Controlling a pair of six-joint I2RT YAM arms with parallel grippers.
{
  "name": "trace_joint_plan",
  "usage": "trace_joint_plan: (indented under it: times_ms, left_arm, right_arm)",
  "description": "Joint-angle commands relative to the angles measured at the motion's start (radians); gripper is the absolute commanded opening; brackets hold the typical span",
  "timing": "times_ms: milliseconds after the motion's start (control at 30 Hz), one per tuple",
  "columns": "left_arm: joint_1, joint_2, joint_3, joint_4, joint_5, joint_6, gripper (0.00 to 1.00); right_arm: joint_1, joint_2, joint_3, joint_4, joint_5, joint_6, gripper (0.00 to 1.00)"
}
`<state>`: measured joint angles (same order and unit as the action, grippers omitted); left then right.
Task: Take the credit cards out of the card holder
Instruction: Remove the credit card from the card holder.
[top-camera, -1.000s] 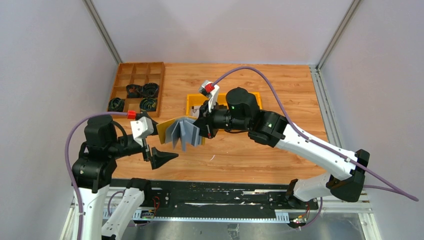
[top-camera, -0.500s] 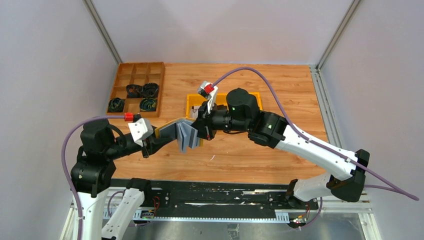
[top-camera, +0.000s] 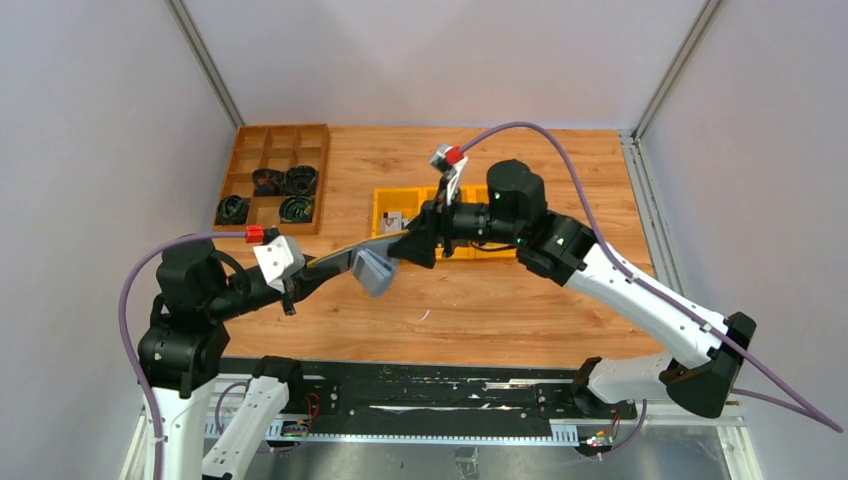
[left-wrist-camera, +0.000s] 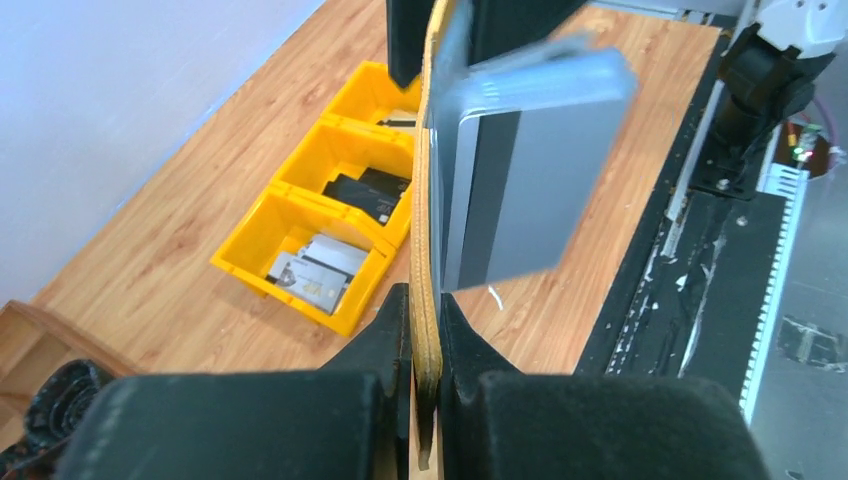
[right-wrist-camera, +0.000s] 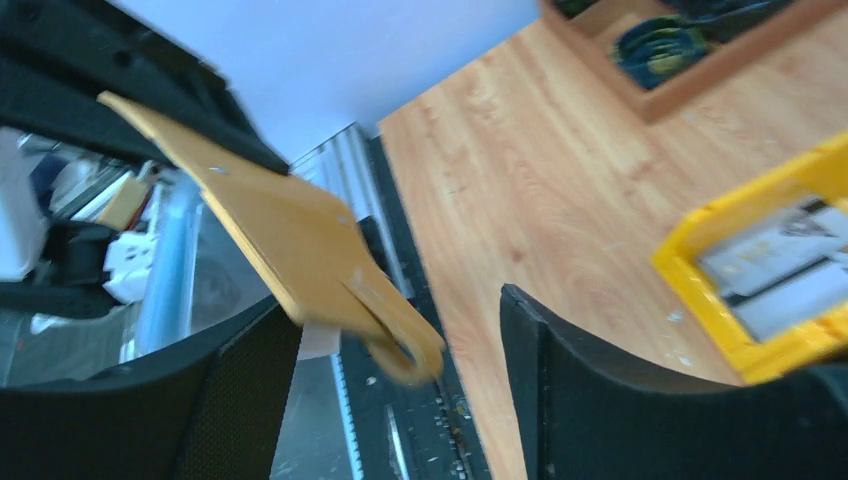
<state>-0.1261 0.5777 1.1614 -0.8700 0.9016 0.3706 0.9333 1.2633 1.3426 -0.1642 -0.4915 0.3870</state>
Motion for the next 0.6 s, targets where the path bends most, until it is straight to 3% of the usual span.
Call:
trace_joint_plan:
  times_ms: [0,167,567]
  left_arm:
    - [0.0,-0.001,0.005,0.02,-0.08,0.026,0.0]
    - [0.0,0.04,0.0,-0.014,-0.247,0.042,0.0]
    - [0.0,0.149,0.068,-0.206,-0.173,0.066,0.0]
  right_arm:
    - [-0.073,-0.044,0.014,-0.043,0.007,-0.016,0.76]
    - [-0.069,-0.012,0.08,-0.033,-0.006,-0.048,0.78]
    - [0.079,0.195,0.229,-0.071,-0.062,-0.256,0.79]
